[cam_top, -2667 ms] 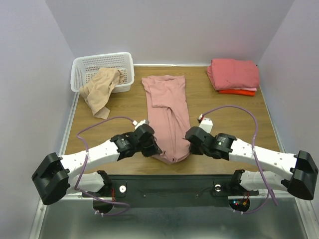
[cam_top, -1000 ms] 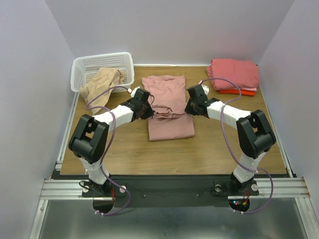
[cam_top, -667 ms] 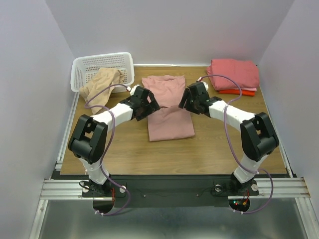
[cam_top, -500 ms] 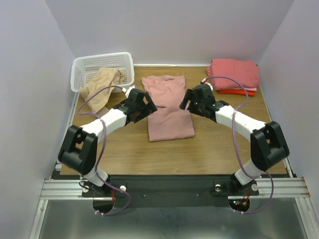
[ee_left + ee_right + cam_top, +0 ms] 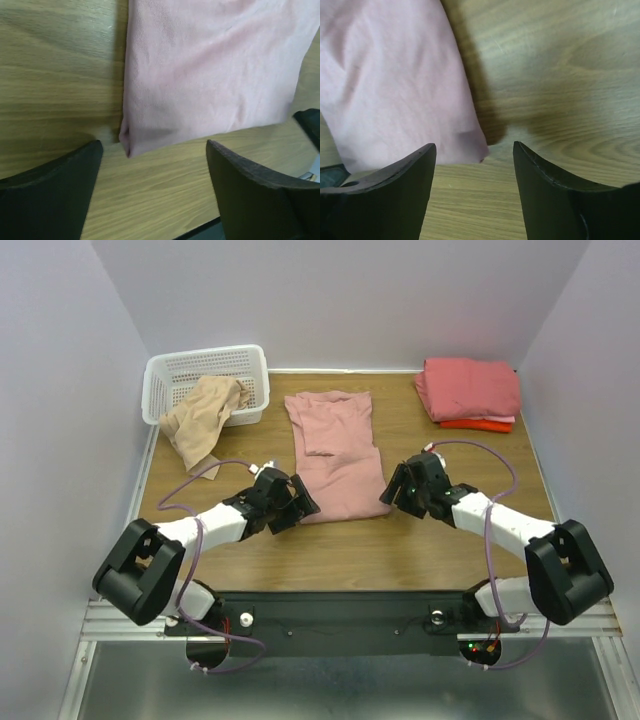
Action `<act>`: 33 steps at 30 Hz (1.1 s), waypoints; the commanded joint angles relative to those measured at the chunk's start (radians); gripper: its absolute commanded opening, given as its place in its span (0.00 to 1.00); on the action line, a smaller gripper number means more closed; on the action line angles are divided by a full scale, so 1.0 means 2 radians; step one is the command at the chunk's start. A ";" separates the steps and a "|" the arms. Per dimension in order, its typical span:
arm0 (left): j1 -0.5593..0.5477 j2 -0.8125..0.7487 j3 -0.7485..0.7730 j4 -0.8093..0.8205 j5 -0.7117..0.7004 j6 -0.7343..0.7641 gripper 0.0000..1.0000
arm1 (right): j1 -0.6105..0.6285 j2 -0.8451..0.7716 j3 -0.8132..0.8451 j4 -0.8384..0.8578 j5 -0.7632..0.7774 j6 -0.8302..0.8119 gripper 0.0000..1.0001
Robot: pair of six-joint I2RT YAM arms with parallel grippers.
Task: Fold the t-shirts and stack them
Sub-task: Fold the tshirt
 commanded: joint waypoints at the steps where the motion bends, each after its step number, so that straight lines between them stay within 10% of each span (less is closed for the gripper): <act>1: -0.004 0.016 -0.024 0.038 0.013 -0.019 0.87 | -0.004 0.023 -0.010 0.037 -0.033 0.031 0.67; 13: -0.005 0.046 -0.018 0.046 0.011 -0.017 0.02 | -0.004 0.055 -0.039 0.068 -0.043 0.042 0.41; 21: -0.022 0.033 -0.023 0.045 0.023 -0.016 0.00 | -0.004 0.036 -0.056 0.069 -0.070 0.031 0.05; 33: -0.178 -0.131 -0.049 -0.045 -0.028 -0.116 0.00 | -0.003 -0.282 -0.118 -0.130 -0.074 0.018 0.00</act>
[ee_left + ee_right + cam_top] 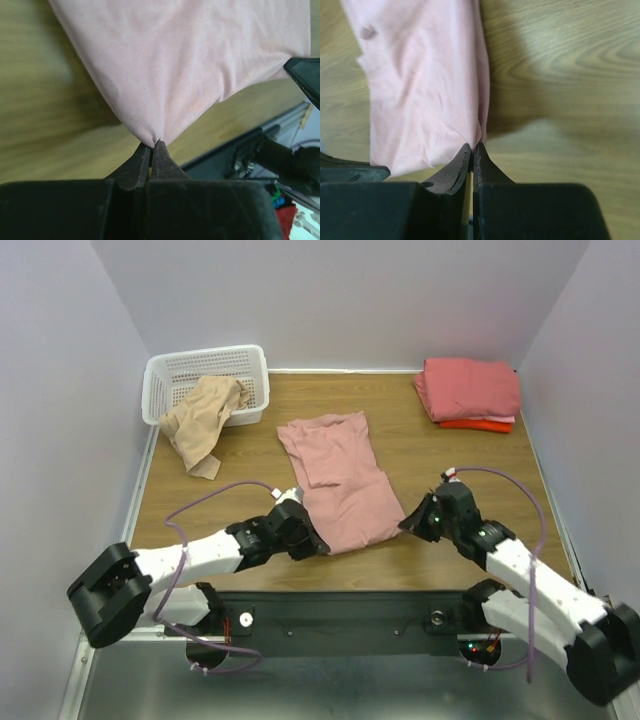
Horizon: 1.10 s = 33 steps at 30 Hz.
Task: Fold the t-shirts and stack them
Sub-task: Fold the tshirt
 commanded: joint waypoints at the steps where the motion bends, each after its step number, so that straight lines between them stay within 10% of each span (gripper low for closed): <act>1: -0.038 -0.067 0.000 -0.037 -0.023 -0.045 0.00 | -0.001 -0.088 0.000 -0.085 -0.014 0.000 0.00; 13: -0.019 -0.084 0.121 -0.138 -0.097 0.000 0.00 | -0.001 -0.020 0.155 -0.099 0.082 0.004 0.00; 33: 0.226 0.042 0.259 -0.110 0.019 0.152 0.00 | -0.008 0.271 0.450 -0.061 0.137 -0.072 0.00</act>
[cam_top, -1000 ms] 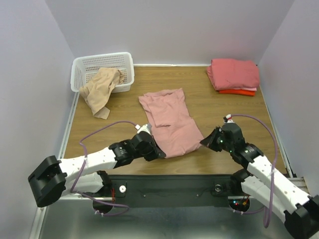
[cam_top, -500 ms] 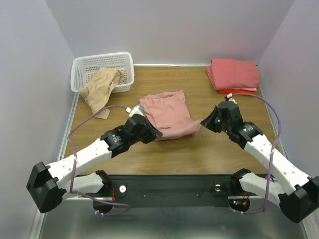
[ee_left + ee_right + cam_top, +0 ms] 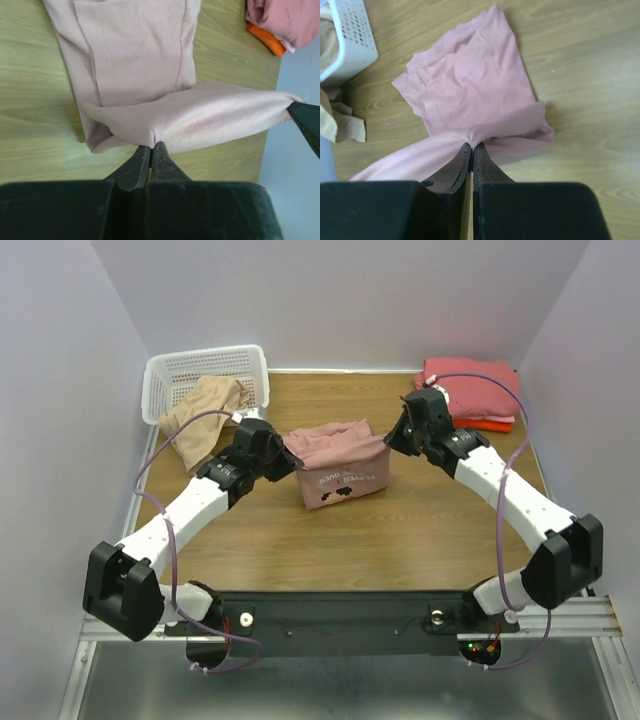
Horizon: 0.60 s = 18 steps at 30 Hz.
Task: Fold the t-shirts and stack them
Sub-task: Fold the tshirt
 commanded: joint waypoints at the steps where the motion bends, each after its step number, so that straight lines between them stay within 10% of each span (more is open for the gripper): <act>1: 0.033 0.016 0.027 0.007 0.024 0.043 0.00 | -0.010 0.034 0.069 0.034 0.013 -0.027 0.00; 18: 0.112 0.240 0.180 0.007 0.043 0.091 0.00 | -0.055 0.257 0.229 0.040 -0.051 -0.049 0.00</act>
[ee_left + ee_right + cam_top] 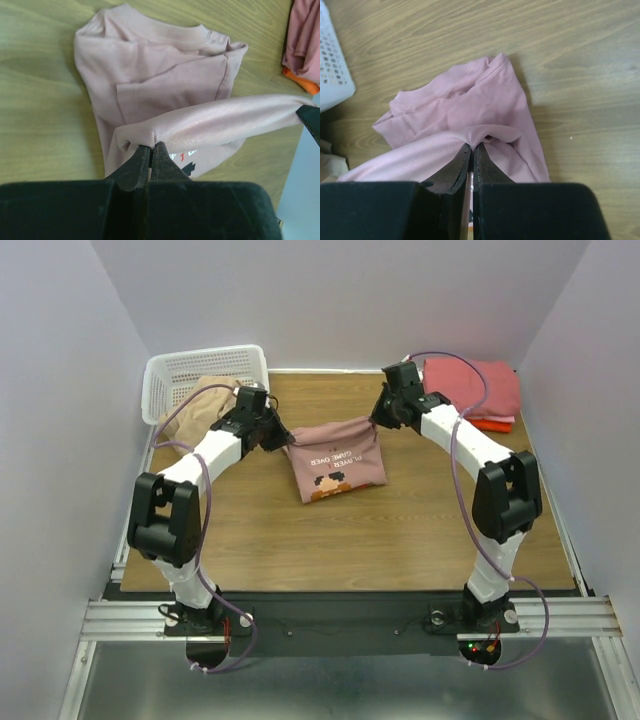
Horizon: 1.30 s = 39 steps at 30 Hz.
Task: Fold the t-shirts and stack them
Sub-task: Fold the tshirt, then neatly place the folded tshirt to the corner
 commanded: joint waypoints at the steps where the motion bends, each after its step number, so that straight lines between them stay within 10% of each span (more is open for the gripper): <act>1: 0.008 0.040 0.054 -0.016 -0.021 0.019 0.00 | -0.016 0.034 0.051 0.020 -0.008 -0.017 0.00; 8: 0.011 0.097 0.108 -0.045 -0.058 0.015 0.00 | -0.034 0.102 0.108 0.020 -0.049 -0.035 0.08; 10: 0.013 0.092 0.106 -0.049 -0.071 0.011 0.26 | -0.036 0.118 0.119 0.019 -0.076 -0.054 0.22; 13: 0.014 0.077 0.102 -0.058 -0.094 0.005 0.98 | -0.037 0.124 0.131 0.019 -0.108 -0.080 0.54; 22: 0.013 0.004 0.060 -0.056 -0.084 0.019 0.98 | -0.037 0.064 0.038 0.020 -0.134 -0.142 1.00; 39: 0.010 -0.206 -0.249 -0.006 -0.086 -0.004 0.99 | -0.037 0.101 0.000 0.032 -0.129 -0.263 0.82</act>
